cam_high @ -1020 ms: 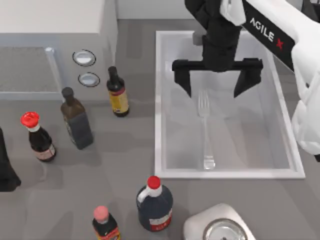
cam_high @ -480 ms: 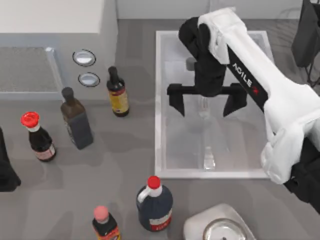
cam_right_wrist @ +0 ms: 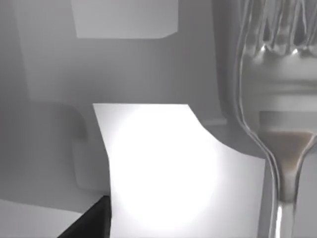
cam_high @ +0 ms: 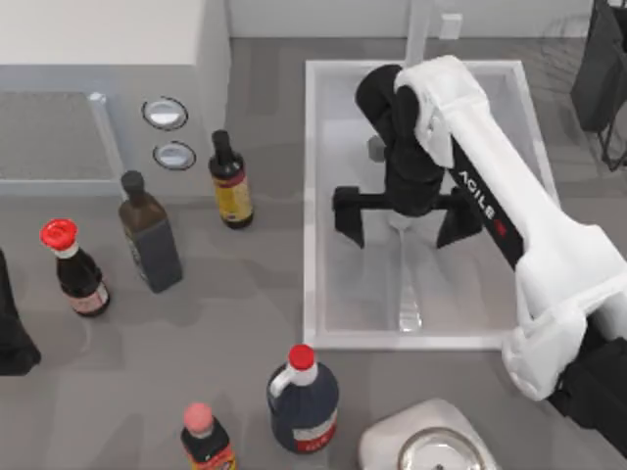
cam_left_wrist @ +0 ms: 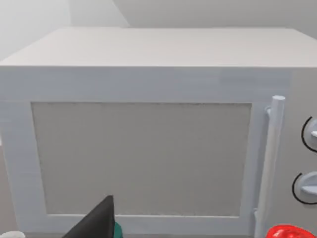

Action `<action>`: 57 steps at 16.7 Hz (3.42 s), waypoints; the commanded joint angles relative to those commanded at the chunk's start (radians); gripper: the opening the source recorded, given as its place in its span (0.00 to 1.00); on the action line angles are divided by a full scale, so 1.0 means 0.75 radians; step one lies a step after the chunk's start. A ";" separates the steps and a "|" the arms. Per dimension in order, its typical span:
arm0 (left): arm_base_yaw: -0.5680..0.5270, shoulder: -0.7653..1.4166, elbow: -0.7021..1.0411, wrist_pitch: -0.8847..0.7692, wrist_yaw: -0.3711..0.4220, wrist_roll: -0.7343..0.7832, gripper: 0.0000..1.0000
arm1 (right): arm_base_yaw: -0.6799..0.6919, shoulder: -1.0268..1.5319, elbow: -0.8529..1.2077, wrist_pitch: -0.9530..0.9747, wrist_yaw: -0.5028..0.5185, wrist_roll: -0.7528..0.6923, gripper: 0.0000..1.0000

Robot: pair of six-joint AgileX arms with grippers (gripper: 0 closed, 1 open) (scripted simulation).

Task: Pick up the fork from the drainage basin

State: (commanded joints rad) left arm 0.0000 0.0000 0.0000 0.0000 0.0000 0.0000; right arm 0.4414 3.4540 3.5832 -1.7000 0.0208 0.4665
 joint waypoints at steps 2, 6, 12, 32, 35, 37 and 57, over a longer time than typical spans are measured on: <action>0.000 0.000 0.000 0.000 0.000 0.000 1.00 | 0.000 0.000 0.000 0.000 0.000 0.000 1.00; 0.000 0.000 0.000 0.000 0.000 0.000 1.00 | 0.000 0.000 0.000 0.000 0.000 0.000 0.77; 0.000 0.000 0.000 0.000 0.000 0.000 1.00 | 0.000 0.000 0.000 0.000 0.000 0.000 0.32; 0.000 0.000 0.000 0.000 0.000 0.000 1.00 | -0.007 -0.357 -0.307 0.025 0.023 -0.021 0.00; 0.000 0.000 0.000 0.000 0.000 0.000 1.00 | -0.008 -0.604 -0.598 0.047 0.019 -0.021 0.00; 0.000 0.000 0.000 0.000 0.000 0.000 1.00 | -0.007 -0.750 -0.757 0.059 0.017 -0.021 0.00; 0.000 0.000 0.000 0.000 0.000 0.000 1.00 | -0.342 -1.568 -1.813 0.257 -0.007 -0.356 0.00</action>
State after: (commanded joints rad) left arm 0.0000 0.0000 0.0000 0.0000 0.0000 0.0000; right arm 0.1850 2.2779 2.2235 -1.5072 0.0154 0.1998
